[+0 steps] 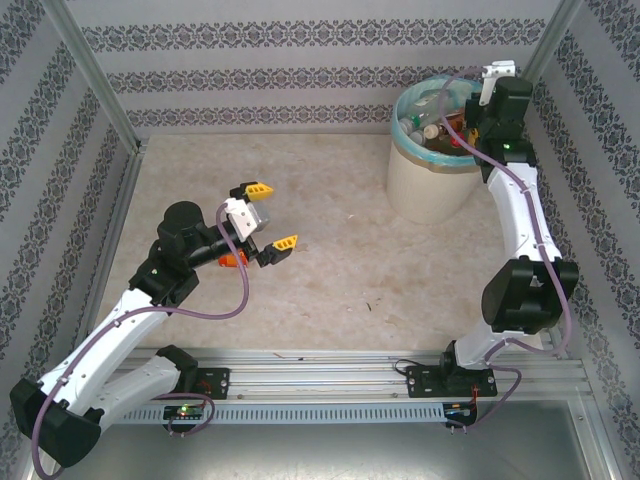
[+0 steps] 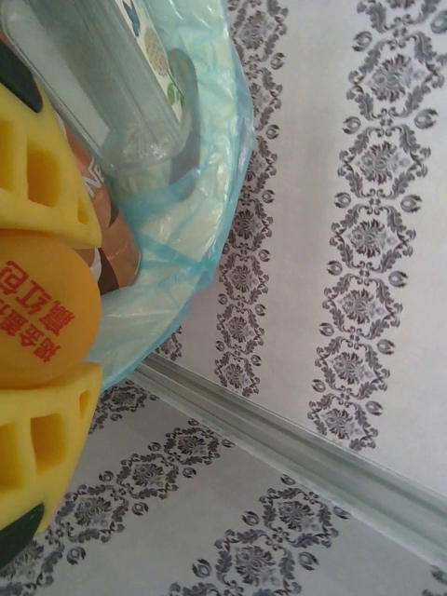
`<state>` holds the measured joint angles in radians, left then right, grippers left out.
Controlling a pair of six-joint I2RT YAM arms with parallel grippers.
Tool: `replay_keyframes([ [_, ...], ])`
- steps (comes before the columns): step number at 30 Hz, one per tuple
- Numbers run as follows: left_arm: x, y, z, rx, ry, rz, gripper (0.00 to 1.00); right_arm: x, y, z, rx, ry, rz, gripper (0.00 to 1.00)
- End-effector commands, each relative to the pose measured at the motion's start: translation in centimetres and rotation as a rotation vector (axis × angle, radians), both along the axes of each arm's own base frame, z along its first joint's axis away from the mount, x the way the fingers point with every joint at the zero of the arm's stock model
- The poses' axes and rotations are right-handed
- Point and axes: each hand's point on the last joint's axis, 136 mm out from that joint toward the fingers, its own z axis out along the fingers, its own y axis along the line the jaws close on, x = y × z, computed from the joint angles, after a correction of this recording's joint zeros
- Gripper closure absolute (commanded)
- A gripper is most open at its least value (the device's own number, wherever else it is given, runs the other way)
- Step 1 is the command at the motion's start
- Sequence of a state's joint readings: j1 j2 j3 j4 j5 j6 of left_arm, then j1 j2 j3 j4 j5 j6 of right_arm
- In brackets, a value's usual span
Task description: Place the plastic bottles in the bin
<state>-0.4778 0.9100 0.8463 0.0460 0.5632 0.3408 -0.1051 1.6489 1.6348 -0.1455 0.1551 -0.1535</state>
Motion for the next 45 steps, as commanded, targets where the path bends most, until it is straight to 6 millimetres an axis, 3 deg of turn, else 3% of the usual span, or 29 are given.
replay_keyframes([
  [1, -0.1, -0.2, 0.3, 0.009, -0.049, -0.006, 0.0, -0.6, -0.7, -8.7, 0.108, 0.212, -0.031, 0.84],
  [16, 0.2, -0.5, -0.9, 0.018, -0.026, -0.015, 0.0, -1.3, -2.2, -19.3, 0.184, 0.499, -0.087, 0.83],
  [20, 0.2, -0.5, -1.1, 0.022, -0.025, -0.015, 0.0, -1.4, -2.4, -20.2, 0.197, 0.531, -0.091, 0.83],
  [28, 0.2, -0.5, -1.6, 0.024, -0.024, -0.018, 0.0, -1.8, -2.3, -19.2, 0.195, 0.547, -0.084, 0.78],
  [40, -0.2, -0.4, -1.8, 0.02, -0.024, -0.025, 0.0, -1.9, -2.4, -24.4, 0.213, 0.697, -0.087, 0.79],
  [45, -0.2, -0.5, -2.0, 0.023, -0.022, -0.026, 0.0, -1.9, -2.1, -24.4, 0.232, 0.706, -0.081, 0.78],
])
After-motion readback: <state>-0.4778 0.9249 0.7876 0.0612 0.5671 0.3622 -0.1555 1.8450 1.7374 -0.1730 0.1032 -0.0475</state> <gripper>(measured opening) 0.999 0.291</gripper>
